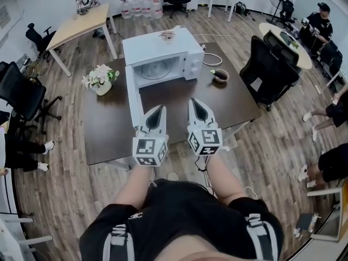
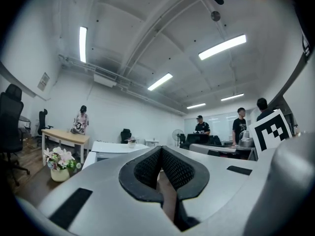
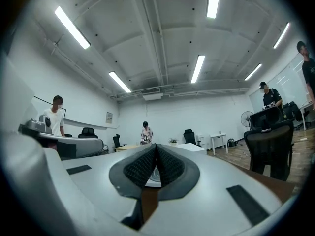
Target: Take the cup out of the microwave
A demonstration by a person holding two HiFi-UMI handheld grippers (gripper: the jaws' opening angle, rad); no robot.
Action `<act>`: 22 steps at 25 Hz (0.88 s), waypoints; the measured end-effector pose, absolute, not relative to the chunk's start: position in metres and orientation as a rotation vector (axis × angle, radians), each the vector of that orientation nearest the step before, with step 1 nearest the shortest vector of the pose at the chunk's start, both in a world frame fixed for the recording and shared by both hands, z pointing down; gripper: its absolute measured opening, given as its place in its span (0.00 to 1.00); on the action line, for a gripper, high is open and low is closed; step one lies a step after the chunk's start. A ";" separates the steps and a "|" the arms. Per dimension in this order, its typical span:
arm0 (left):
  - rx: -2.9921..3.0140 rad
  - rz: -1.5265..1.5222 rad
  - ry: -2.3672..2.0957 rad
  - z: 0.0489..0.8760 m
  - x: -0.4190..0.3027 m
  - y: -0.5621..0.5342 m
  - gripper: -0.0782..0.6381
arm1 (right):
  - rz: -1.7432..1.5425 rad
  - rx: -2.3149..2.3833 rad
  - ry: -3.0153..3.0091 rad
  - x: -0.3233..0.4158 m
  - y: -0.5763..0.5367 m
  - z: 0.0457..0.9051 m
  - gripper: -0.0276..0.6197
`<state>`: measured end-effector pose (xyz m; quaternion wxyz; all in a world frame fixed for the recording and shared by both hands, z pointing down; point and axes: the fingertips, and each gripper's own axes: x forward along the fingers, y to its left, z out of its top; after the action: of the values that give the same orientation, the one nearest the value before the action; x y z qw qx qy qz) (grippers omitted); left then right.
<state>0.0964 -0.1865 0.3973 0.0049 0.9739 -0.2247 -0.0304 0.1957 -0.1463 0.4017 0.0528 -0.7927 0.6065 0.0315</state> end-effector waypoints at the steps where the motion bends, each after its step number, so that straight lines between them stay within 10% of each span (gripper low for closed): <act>1: 3.047 -0.093 -0.707 0.397 0.103 -0.197 0.11 | 0.091 -2.405 1.854 0.202 -0.159 0.403 0.04; 22: 2.876 -0.029 -1.133 0.415 0.145 -0.320 0.11 | 0.051 -2.163 2.151 0.253 -0.312 0.422 0.05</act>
<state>0.1451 -0.3203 0.4149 0.0251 0.9300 -0.3665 -0.0093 0.2533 -0.3119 0.4224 0.0455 -0.7082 0.7044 0.0166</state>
